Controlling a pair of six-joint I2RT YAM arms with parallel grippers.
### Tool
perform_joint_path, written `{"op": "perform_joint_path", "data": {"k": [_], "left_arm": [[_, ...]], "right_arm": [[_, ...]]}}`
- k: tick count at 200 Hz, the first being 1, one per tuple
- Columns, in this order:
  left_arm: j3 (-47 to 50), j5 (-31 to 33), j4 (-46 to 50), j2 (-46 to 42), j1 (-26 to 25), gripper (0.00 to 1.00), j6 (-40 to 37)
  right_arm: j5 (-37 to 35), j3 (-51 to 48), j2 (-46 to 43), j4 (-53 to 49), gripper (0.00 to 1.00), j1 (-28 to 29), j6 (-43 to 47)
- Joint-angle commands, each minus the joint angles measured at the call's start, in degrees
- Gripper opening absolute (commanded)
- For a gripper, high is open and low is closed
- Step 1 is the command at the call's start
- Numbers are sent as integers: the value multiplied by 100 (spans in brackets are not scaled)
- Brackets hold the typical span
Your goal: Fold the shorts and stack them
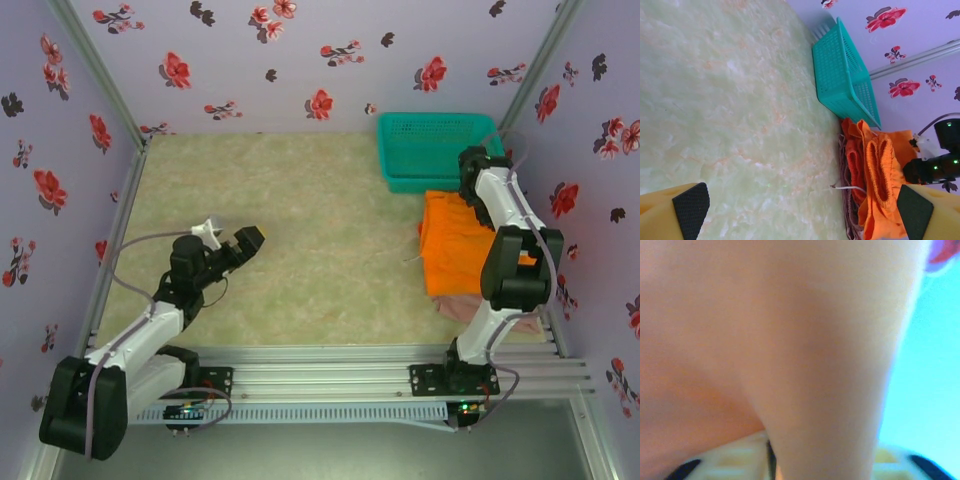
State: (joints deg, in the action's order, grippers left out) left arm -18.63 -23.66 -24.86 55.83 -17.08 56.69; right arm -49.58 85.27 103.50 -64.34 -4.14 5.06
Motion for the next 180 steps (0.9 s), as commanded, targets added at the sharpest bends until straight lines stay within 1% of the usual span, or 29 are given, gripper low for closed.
{"op": "perform_joint_path", "data": {"k": [1,8,24,42,53,63,68,86,104,132,145,159,180], "left_arm": [[89,-127,-78,-207,89,99,9],[104,-127,-29,-244,106,99,5],[95,-126,76,-346,143,99,-25],[79,-130,178,-422,167,99,-43],[71,-130,205,-425,173,99,-44],[70,-114,214,-421,185,99,-42],[64,-115,220,-410,179,100,-35],[47,-88,283,-414,185,99,-48],[19,-69,387,-410,182,99,-85],[21,-16,492,-412,188,100,-93],[23,-3,560,-411,188,99,-113],[35,15,609,-412,195,99,-114],[51,28,636,-407,195,100,-103]], "right_arm": [[-429,88,268,-57,57,-325,-422],[-438,261,307,-193,64,-405,-625],[-285,726,240,-467,72,-515,-999],[666,1136,-148,-662,85,-487,-1191],[1417,1223,-498,-694,89,-404,-1375],[2184,1160,-858,-608,95,-229,-1463],[2450,1094,-1010,-561,97,-86,-1491],[2806,830,-1455,-444,99,653,-1682],[2661,465,-1561,-343,99,1532,-1905],[1698,58,-991,-404,99,2659,-2351],[1192,-52,-560,-486,99,2947,-2557],[754,-62,-55,-674,99,3065,-2770],[397,-216,478,-697,99,3158,-2884]]}}
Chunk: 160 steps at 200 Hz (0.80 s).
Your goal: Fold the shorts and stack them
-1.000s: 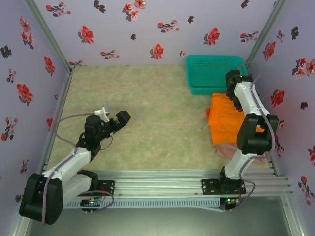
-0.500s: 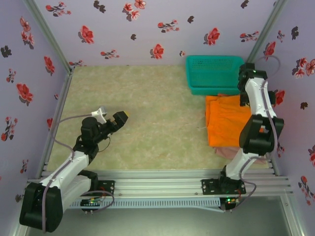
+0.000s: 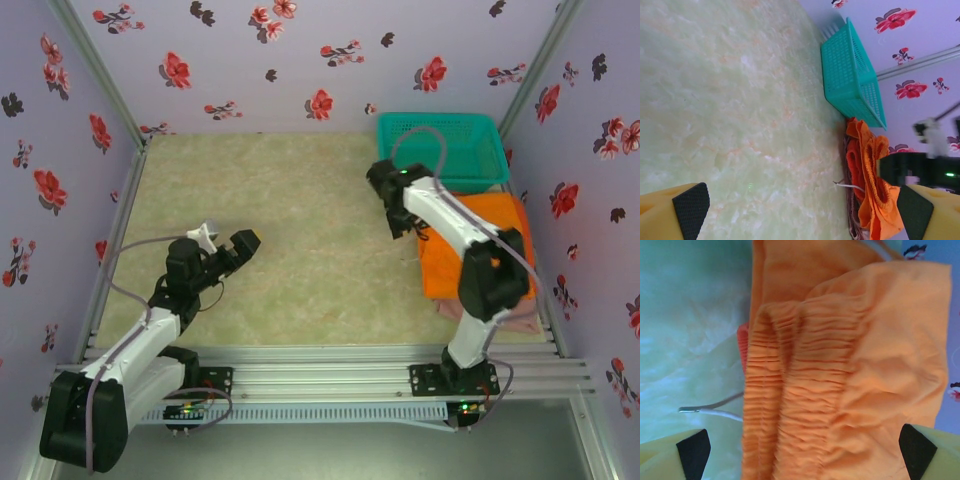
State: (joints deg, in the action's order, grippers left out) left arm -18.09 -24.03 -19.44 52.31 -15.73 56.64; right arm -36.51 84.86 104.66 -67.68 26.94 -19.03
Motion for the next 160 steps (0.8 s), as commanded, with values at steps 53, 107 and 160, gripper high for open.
{"op": "perform_joint_path", "data": {"k": [53,107,160], "left_arm": [[-24,110,116,42,53,99,-92],[-20,112,140,91,56,100,-92],[-28,124,136,127,52,99,-92]], "right_arm": [[-1429,-435,969,-237,79,40,-525],[-1173,-560,424,-62,49,-127,-287],[-356,-890,-726,234,43,-798,224]]}}
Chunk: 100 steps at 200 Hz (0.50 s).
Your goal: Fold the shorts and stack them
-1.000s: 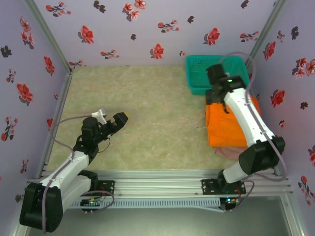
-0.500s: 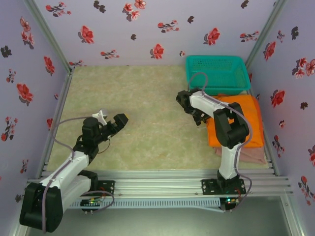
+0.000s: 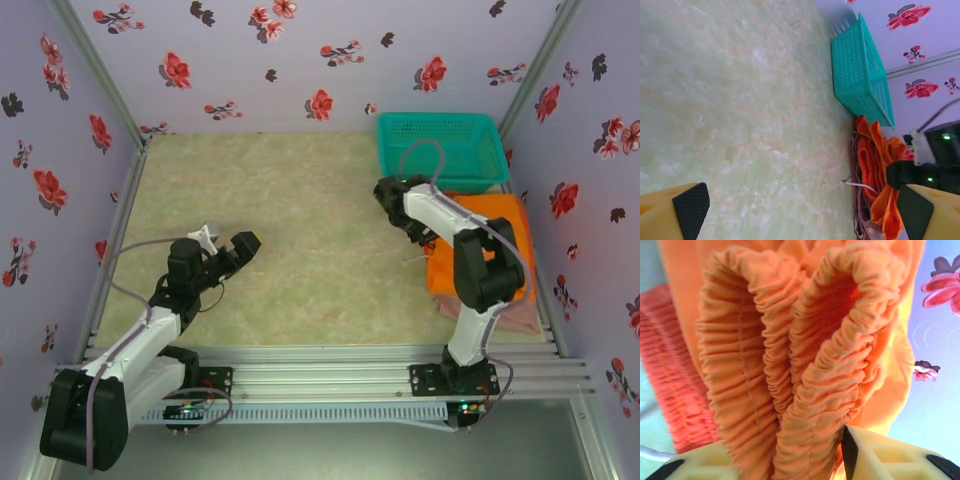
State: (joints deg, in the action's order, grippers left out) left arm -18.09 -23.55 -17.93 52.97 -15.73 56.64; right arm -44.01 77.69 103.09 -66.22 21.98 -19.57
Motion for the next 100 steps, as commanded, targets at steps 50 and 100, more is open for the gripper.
{"op": "perform_joint_path", "data": {"k": [50,100], "left_arm": [[-11,70,-39,119,57,99,-57],[17,70,-79,119,52,99,-22]], "right_arm": [[1290,-468,-1176,471,35,-807,602],[1781,-742,-762,794,29,-856,674]]}}
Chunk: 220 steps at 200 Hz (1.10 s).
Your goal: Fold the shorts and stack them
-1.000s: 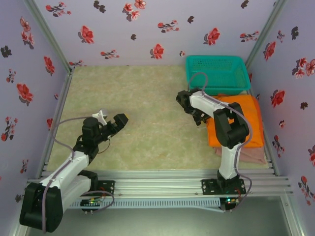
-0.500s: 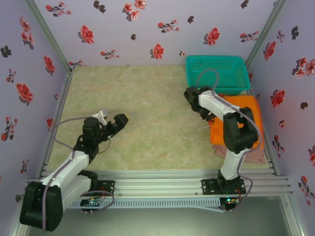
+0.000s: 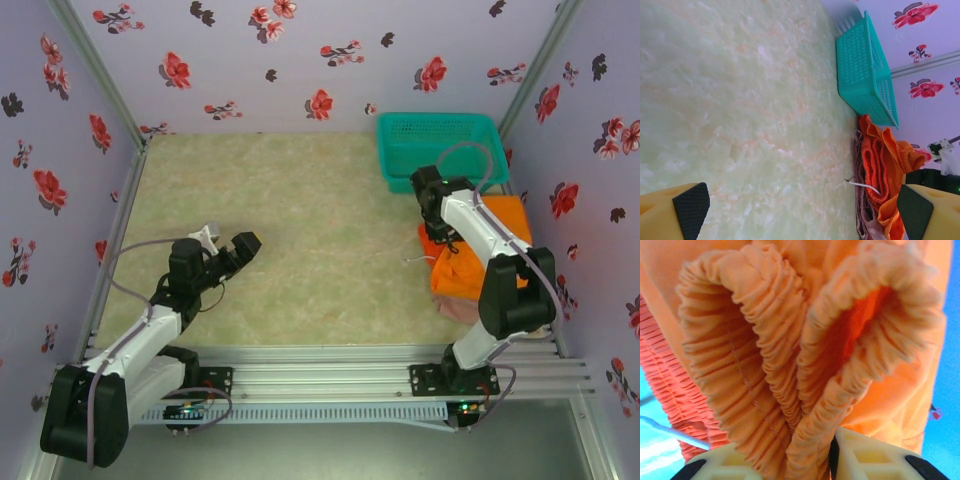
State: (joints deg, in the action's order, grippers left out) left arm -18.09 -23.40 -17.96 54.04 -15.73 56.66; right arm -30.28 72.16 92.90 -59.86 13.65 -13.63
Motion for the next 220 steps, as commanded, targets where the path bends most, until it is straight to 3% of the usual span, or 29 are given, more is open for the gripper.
{"op": "perform_joint_path", "data": {"k": [1,39,61,103,117,129,171,198,220], "left_arm": [[23,55,-76,15,56,99,-24],[41,65,-72,1,53,99,-6],[39,75,-52,-24,54,99,-19],[-93,150,272,-133,58,99,-215],[-229,339,670,-280,52,99,-456],[-336,611,998,-472,67,99,-681],[-615,2347,2133,-1260,61,99,-1729],[-579,3547,2192,-1620,69,100,-2577],[-360,4553,1724,-1668,72,99,-3202]], "right_arm": [[422,-196,269,167,29,-22,75],[975,-413,632,439,39,-22,66],[1586,-405,577,482,54,-23,106],[3048,-243,-612,605,91,-23,106],[3465,-228,-1192,789,98,-21,78],[3634,-276,-1697,1041,99,-26,31],[3200,-1326,-3320,2665,99,-24,-150],[2734,-2299,-3853,3551,99,-28,350],[1600,-3155,-3941,4355,99,-21,262]]}}
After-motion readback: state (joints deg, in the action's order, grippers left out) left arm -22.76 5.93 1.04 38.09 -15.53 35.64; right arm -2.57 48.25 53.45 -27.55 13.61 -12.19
